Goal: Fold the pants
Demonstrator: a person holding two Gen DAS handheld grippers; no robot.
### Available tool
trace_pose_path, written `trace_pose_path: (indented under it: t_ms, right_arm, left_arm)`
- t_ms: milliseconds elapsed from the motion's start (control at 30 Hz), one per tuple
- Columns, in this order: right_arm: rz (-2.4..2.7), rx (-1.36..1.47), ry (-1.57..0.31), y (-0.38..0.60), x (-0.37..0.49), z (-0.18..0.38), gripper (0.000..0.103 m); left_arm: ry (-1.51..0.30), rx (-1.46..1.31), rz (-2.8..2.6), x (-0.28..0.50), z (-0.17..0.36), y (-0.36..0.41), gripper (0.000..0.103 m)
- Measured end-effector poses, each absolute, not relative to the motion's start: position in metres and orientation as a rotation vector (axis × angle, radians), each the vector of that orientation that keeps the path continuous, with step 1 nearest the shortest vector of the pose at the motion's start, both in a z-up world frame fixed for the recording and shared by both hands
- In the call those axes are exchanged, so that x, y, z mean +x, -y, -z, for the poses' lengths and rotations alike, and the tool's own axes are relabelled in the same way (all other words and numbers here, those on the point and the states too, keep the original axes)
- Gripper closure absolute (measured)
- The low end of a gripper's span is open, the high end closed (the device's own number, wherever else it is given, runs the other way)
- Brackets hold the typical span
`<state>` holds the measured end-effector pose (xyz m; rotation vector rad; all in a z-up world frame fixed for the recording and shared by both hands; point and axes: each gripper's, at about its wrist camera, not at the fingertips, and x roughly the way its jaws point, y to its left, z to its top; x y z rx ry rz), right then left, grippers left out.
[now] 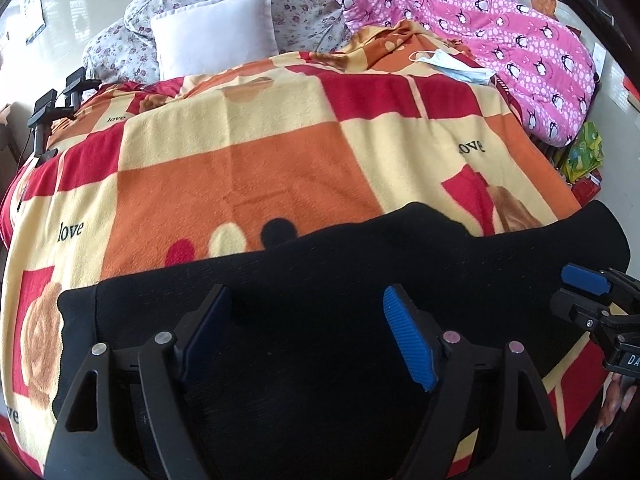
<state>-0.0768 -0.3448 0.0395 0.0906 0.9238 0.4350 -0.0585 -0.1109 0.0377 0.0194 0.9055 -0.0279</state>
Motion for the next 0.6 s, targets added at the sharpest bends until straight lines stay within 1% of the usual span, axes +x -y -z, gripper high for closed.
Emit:
trace_pose_path:
  t_ms: [200,300,533,600]
  right_arm:
    - [-0.403,0.089,-0.918,0.358,-0.080,-0.042,0.036]
    - [-0.365,0.090,-0.907,0.372,-0.084,-0.045,0.034]
    - [-0.200,0.008,-0.848,0.400,-0.100,-0.063,0.034]
    - [-0.157,-0.030,-0.837,0.407,-0.104,-0.067,0.030]
  left_arm:
    - [-0.893,0.016,0.067,-0.056,-0.043,0.127,0.025]
    - [-0.893,0.023,0.101,-0.053,-0.045,0.141,0.025]
    - [-0.912,0.051,0.168,-0.046,-0.045,0.178,0.025]
    - [-0.914,0.053,0.175,-0.044,-0.046,0.186,0.025]
